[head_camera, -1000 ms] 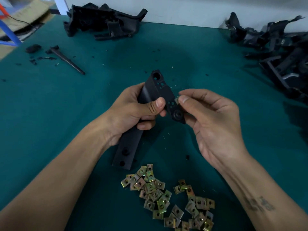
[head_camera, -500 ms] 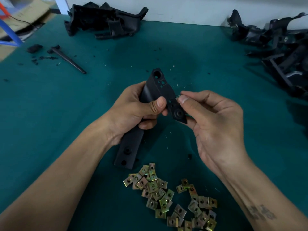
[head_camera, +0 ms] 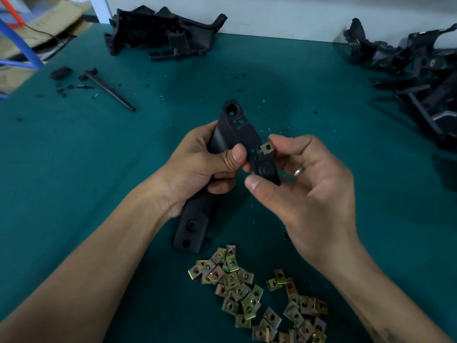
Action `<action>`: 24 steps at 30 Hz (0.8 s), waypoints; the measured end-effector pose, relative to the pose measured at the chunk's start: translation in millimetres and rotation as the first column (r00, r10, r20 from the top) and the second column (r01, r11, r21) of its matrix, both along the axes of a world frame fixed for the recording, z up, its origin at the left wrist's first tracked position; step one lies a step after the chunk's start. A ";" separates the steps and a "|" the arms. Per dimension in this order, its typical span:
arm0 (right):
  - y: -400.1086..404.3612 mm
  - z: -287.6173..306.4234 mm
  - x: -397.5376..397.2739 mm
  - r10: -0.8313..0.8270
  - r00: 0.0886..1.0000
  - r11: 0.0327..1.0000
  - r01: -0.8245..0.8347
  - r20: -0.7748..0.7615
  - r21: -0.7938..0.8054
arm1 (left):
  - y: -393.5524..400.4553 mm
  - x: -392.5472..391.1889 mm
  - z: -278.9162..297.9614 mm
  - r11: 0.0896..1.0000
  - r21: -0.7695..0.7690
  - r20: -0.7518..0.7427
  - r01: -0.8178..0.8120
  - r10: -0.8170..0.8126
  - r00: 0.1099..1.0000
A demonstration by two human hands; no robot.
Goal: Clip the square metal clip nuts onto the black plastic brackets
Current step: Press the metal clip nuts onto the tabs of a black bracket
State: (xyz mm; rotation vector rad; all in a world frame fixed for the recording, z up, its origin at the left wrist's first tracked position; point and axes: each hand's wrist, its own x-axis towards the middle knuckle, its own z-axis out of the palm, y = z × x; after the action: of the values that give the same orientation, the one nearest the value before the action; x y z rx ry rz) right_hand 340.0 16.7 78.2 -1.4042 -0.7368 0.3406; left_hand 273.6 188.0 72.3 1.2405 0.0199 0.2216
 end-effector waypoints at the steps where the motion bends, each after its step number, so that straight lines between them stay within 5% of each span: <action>1: -0.4 1.1 3.0 0.011 1.000 1.000 -0.011 0.011 -0.022 | -0.2 0.2 0.3 1.000 -0.003 0.001 -0.002 0.002 1.000; 4: -5.7 4.1 16.8 0.016 0.949 0.968 0.065 0.316 -0.244 | -2.1 1.5 1.5 1.000 -0.018 0.005 0.005 -0.005 1.000; 7: -10.4 5.4 20.9 0.065 0.726 0.887 0.272 0.684 -0.374 | -4.2 0.3 2.6 0.999 -0.037 -0.008 0.038 -0.038 0.999; 13: -10.2 15.7 13.0 -0.007 0.580 0.870 0.405 0.815 -0.281 | -8.4 0.1 3.7 0.996 0.047 -0.071 0.078 -0.075 0.995; 24: -8.9 8.5 2.3 -0.016 0.562 0.882 0.398 0.827 -0.254 | -8.5 1.3 1.9 0.995 0.029 -0.077 0.100 -0.098 0.992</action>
State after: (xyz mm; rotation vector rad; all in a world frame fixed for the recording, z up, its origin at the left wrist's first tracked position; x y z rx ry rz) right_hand 342.3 7.8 86.7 -2.0751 -1.2732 -0.4356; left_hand 274.8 179.5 74.1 1.2782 0.0201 0.0889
